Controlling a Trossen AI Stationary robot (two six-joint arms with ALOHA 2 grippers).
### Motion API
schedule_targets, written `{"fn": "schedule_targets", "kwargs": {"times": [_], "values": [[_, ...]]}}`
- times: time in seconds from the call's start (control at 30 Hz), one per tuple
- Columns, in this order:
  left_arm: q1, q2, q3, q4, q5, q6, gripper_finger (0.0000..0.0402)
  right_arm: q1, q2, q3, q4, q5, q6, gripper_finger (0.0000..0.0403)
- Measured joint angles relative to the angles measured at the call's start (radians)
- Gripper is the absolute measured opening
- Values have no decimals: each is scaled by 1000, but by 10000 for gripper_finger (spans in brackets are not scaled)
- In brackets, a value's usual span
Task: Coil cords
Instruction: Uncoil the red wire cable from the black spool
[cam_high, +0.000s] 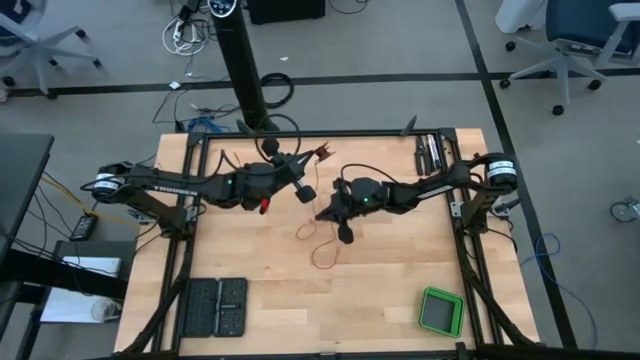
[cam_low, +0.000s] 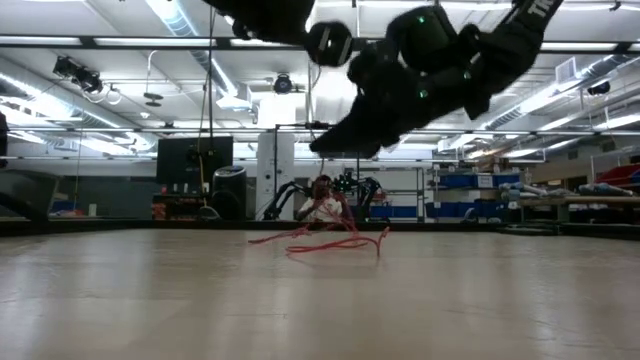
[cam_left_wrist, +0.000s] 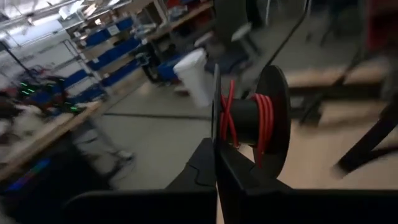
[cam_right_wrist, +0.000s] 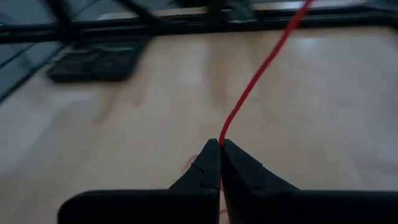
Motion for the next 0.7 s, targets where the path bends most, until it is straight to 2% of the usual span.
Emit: {"fn": "schedule_targets", "kwargs": {"times": [0.13, 0.27, 0.4, 0.53, 0.7], "values": [[7, 0, 0, -115, -64, 81, 0, 33, -65, 51, -130, -2, -88, 1], [13, 0, 0, -231, -72, 135, 0, 50, -155, 66, -230, 5, -138, 0], [13, 0, 0, -351, -72, 184, 0, 53, -262, 67, -320, 76, -168, 0], [12, 0, 0, -454, -73, 175, 0, 52, -383, 67, -470, 205, -182, 0], [4, 0, 0, -479, -69, 93, 0, 41, -504, 67, -723, 511, -109, 0]]}}
